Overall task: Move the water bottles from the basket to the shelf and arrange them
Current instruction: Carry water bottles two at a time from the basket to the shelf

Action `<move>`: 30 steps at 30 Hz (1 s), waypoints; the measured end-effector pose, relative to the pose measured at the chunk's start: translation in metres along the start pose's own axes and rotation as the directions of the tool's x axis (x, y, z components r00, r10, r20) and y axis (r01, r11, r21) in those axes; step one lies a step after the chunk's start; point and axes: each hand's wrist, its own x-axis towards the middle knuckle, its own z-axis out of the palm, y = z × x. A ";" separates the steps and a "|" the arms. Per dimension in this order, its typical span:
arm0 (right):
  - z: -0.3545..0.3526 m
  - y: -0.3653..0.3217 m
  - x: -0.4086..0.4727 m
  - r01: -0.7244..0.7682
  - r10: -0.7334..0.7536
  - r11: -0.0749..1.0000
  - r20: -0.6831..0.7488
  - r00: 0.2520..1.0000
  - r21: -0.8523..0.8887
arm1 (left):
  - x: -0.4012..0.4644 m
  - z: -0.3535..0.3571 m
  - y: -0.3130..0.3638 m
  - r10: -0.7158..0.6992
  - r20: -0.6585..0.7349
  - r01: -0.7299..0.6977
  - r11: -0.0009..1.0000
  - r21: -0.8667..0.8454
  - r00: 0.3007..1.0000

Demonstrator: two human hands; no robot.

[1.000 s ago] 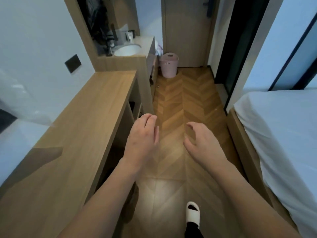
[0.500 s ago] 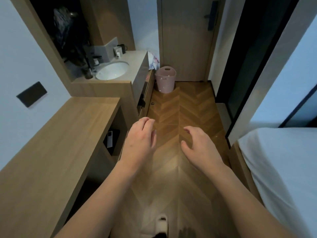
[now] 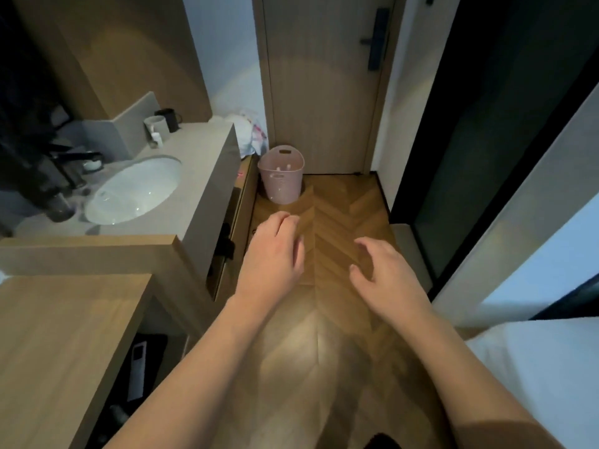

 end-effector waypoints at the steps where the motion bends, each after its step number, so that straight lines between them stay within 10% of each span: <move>1: 0.002 0.012 0.024 -0.020 0.020 1.000 0.008 1.000 0.010 | 0.023 0.017 -0.001 0.029 0.033 -0.030 1.000 0.009 0.999; 30: 0.031 0.171 0.836 0.033 -0.036 0.999 0.175 0.984 0.022 | 0.725 0.343 -0.224 -0.239 0.007 0.239 0.971 0.005 0.971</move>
